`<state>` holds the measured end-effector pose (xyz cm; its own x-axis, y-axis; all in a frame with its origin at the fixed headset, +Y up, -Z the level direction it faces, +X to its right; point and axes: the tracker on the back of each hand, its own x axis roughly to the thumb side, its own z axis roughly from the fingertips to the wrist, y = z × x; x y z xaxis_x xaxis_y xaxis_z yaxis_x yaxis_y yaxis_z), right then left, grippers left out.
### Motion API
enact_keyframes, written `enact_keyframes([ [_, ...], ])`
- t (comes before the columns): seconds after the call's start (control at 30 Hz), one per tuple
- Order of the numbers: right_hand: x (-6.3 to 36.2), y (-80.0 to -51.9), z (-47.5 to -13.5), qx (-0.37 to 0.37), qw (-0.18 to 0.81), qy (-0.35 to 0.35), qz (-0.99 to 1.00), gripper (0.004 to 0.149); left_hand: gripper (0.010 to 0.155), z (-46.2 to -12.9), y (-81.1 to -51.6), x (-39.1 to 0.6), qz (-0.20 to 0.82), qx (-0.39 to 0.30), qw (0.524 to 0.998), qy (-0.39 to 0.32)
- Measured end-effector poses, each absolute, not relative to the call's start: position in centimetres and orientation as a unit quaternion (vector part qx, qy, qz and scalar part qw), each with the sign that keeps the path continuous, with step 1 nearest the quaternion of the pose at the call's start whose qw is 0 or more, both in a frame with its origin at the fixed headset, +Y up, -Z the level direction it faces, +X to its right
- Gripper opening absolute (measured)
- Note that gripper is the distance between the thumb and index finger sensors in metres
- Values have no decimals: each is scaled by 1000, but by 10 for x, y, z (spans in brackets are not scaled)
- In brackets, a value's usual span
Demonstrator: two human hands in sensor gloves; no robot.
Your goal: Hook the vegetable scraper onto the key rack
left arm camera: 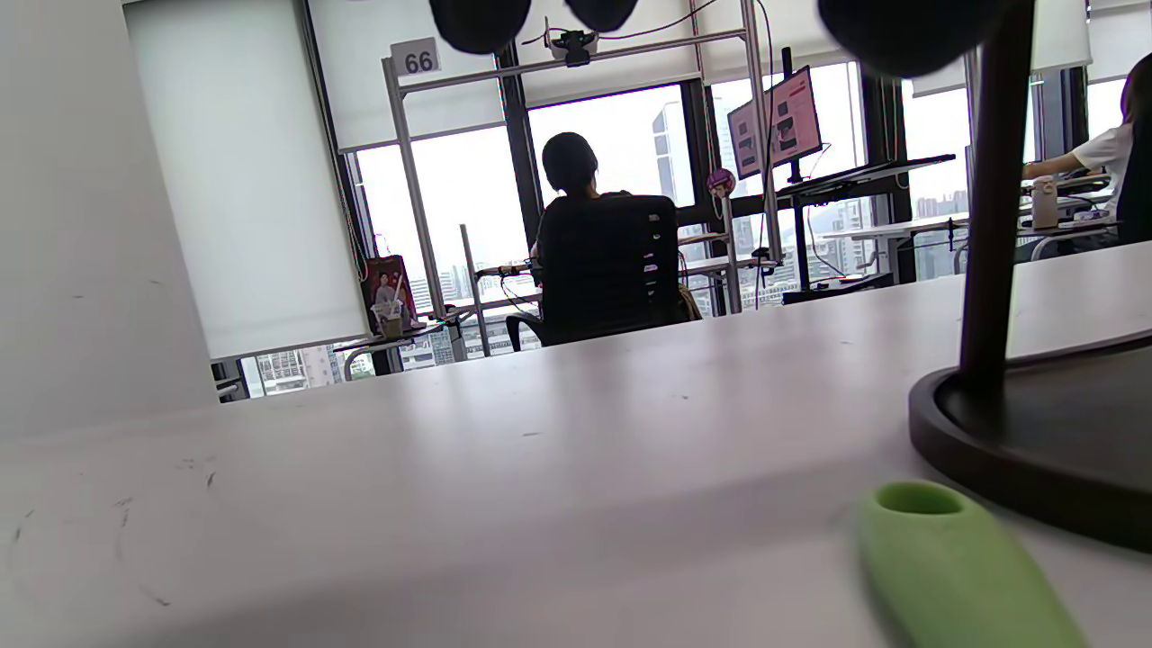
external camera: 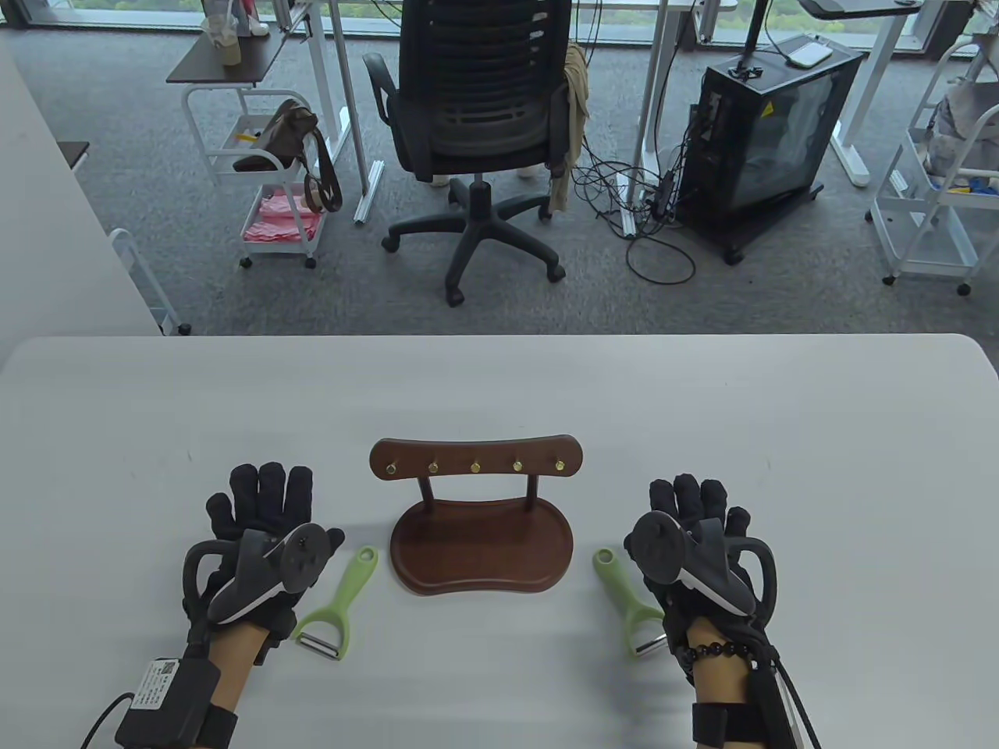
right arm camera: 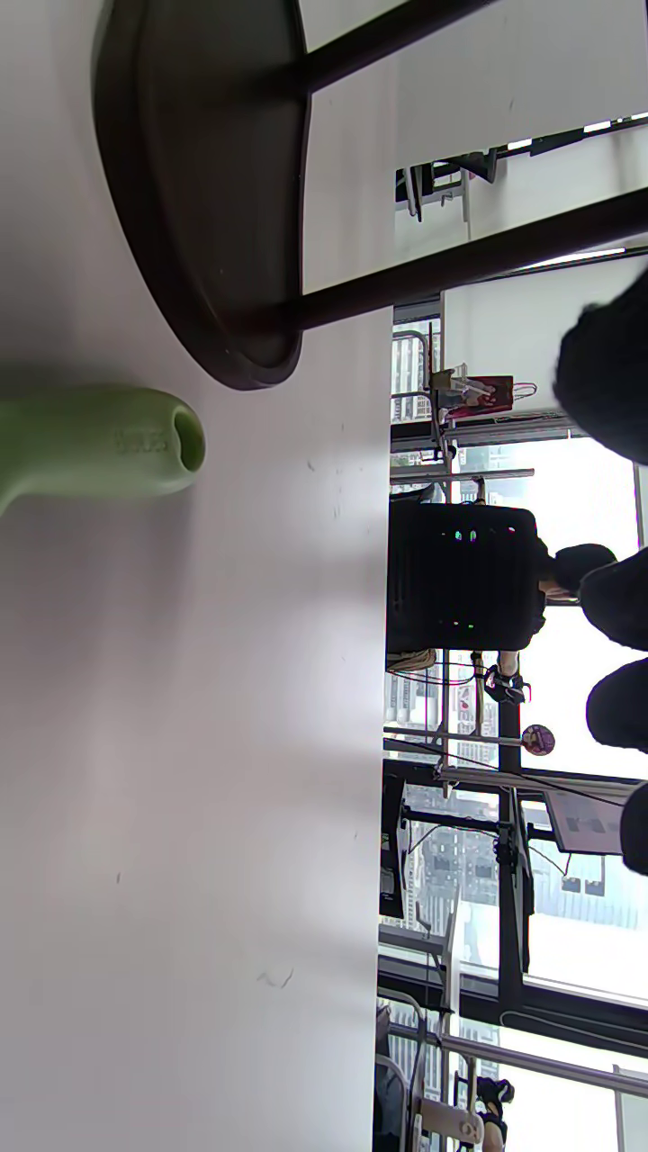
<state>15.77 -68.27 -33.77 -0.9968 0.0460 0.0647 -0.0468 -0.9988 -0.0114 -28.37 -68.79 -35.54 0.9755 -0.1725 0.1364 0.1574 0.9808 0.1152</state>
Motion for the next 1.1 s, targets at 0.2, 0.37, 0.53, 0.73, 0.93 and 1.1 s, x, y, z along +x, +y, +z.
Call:
enact_keyframes([
  [0.2,156,-683,-338,34,21,-8,999,76,85,-355,-688,-284,-82,53,993,-73],
  [0.37,155,-684,-337,34,18,-7,999,75,85,-355,-688,-283,-81,54,992,-76],
  [0.53,152,-685,-337,36,16,-5,999,75,85,-355,-688,-283,-79,57,992,-75],
  [0.73,148,-688,-338,40,15,3,999,75,85,-355,-688,-282,-80,58,992,-76],
  [0.93,145,-693,-340,39,20,18,999,76,85,-354,-688,-281,-81,58,992,-79],
  [1.1,140,-705,-344,40,16,56,997,77,85,-354,-688,-280,-80,59,992,-80],
])
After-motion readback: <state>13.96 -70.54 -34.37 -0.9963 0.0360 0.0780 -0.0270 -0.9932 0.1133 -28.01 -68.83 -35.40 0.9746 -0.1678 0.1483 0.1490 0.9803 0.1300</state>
